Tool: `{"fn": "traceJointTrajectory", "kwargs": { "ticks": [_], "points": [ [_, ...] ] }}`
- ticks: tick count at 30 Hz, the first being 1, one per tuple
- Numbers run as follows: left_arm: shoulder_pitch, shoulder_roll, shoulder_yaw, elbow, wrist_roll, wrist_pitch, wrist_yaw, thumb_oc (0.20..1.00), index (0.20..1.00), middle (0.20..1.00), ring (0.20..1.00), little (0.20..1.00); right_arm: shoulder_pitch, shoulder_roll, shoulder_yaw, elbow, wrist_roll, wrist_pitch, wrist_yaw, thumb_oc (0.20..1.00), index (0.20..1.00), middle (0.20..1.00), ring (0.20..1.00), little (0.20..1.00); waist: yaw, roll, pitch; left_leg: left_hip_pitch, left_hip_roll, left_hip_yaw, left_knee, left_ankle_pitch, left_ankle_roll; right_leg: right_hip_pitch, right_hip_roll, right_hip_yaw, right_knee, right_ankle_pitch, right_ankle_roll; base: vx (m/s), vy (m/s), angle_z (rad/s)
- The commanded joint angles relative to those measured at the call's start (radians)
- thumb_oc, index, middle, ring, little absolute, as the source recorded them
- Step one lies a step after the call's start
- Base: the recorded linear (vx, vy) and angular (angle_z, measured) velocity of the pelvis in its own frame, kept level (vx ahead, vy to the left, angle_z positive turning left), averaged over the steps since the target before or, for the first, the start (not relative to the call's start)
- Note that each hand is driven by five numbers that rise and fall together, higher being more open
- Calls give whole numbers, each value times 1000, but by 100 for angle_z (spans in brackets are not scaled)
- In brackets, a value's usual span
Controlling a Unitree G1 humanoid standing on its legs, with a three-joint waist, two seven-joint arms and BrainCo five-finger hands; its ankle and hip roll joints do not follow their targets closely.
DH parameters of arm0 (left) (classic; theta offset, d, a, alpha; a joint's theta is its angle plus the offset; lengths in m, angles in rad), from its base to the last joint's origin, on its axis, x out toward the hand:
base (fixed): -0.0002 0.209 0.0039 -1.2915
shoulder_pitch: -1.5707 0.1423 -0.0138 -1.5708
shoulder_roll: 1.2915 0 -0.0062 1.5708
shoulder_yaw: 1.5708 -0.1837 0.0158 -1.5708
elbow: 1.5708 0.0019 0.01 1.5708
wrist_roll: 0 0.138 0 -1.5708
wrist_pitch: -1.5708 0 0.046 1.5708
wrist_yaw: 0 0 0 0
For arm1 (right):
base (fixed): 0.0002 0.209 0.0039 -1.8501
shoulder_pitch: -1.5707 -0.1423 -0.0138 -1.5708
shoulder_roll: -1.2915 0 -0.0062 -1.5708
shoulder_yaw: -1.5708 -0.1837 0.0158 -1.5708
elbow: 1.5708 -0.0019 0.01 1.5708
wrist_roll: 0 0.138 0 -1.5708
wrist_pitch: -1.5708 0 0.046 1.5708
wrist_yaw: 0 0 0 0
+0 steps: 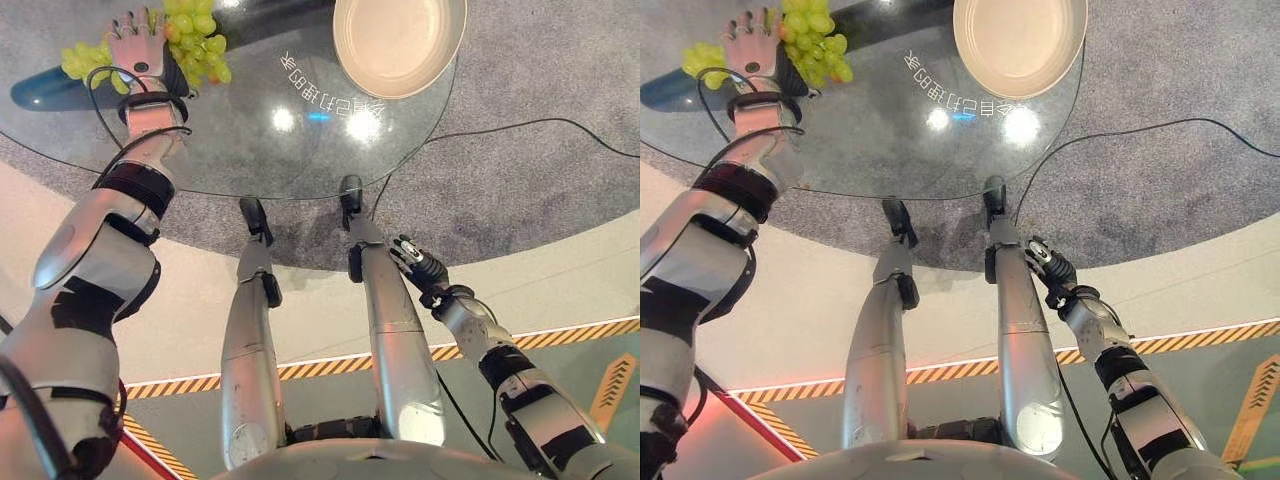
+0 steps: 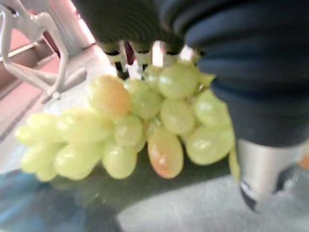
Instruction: Pick up fruits into the plate
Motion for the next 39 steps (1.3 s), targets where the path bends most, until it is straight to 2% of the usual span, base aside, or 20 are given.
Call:
{"fn": "traceJointTrajectory", "kwargs": {
  "ticks": [1,6,7,18,31,36,37,38,39],
  "points": [
    [26,14,9,119,-58,43,33,1000,1000,1000,1000,1000,46,18,37,-52,27,-14,19,1000,1000,1000,1000,1000,-13,-29,-9,-39,-66,-17,128,-108,33,28,73,42,-110,101,47,0,0,0],
    [13,29,24,140,-53,59,26,1000,1000,1000,1000,1000,54,17,41,-65,41,-18,15,1000,1000,1000,1000,1000,-11,-34,-9,-45,-70,-20,124,-109,34,24,72,40,-113,100,49,0,0,0],
    [17,33,22,146,-36,60,-14,200,200,200,200,200,54,15,40,-73,54,-19,10,1000,1000,1000,1000,1000,-9,-34,-9,-51,-74,-24,126,-109,34,16,73,39,-112,104,49,0,0,0],
    [14,27,-8,136,22,36,-92,200,200,200,200,200,58,11,37,-91,77,-17,23,1000,1000,1000,1000,1000,-15,-34,-9,-43,-82,-22,114,-111,37,16,75,42,-120,112,51,0,0,0],
    [53,27,10,81,-10,-16,-65,200,200,200,200,200,77,9,25,-93,73,-32,36,1000,1000,1000,1000,1000,1,-17,-9,20,-89,-21,83,-100,43,71,75,28,-124,105,48,0,0,0],
    [100,26,61,30,-127,-108,-13,200,200,200,200,200,87,19,17,-102,58,-49,41,1000,1000,1000,1000,1000,18,-2,-9,101,-89,-25,41,-93,46,145,68,19,-141,97,50,-6,0,0],
    [100,26,61,30,-127,-108,-13,200,200,200,200,200,87,19,17,-102,58,-49,41,1000,1000,1000,1000,1000,18,-2,-9,101,-89,-25,41,-93,46,145,68,19,-141,97,50,0,0,0],
    [109,26,75,20,-160,-138,-7,200,200,200,200,200,90,20,16,-104,54,-56,45,1000,1000,1000,1000,1000,21,0,-9,123,-87,-25,30,-91,48,164,66,18,-145,93,51,0,0,0],
    [128,26,106,-10,-221,-198,9,200,200,200,200,200,98,24,14,-121,45,-68,44,1000,1000,1000,1000,1000,28,5,-9,166,-85,-26,10,-89,48,202,60,11,-154,89,53,-26,-12,3]
  ]
}}
